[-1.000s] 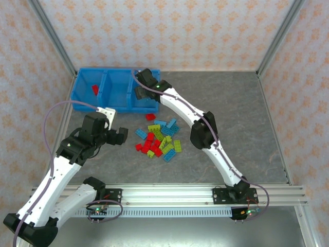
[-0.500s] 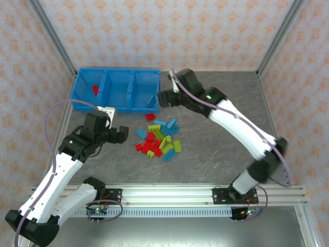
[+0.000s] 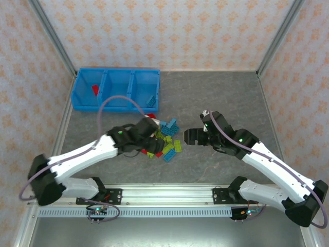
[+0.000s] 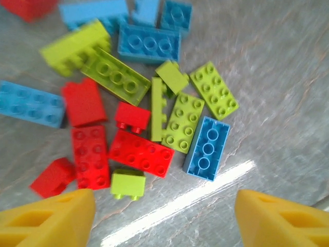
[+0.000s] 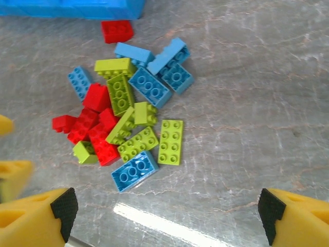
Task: Sort the legos into containers by color
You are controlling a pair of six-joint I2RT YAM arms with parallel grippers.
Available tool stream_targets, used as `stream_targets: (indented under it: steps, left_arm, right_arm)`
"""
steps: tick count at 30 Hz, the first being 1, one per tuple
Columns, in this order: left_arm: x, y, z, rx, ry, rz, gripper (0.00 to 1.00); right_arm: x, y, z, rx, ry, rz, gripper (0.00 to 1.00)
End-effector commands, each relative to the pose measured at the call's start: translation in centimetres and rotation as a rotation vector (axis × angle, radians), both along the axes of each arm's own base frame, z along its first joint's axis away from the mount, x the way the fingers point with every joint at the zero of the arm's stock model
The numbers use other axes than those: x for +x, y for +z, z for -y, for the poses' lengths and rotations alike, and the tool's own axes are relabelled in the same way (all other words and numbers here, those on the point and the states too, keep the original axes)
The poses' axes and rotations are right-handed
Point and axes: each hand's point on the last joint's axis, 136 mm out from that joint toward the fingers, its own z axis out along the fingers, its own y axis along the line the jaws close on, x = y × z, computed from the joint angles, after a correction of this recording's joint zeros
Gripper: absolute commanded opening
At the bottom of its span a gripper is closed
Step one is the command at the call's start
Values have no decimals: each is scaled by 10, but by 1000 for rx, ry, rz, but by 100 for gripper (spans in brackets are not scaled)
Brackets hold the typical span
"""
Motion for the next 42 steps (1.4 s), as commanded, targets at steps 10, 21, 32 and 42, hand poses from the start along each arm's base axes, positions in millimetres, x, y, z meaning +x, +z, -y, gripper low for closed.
stream_targets:
  steps: [10,21,32,42]
  left_arm:
    - [55,-58,36,262,-9,46,42]
    - [63,-96,32,297,-31,-39,32]
    - [56,-119,37,306,-67,-114,25]
    - [62,-61,35,174,-25,10,7]
  right_arm:
    - [11,-10,7,-46,-89,-18,93]
    - [7,-15,15,-40,-125,-18,93]
    - [6,-17,15,-36,-135,-30,93]
    - [5,-8,4,34,-115,-32,93]
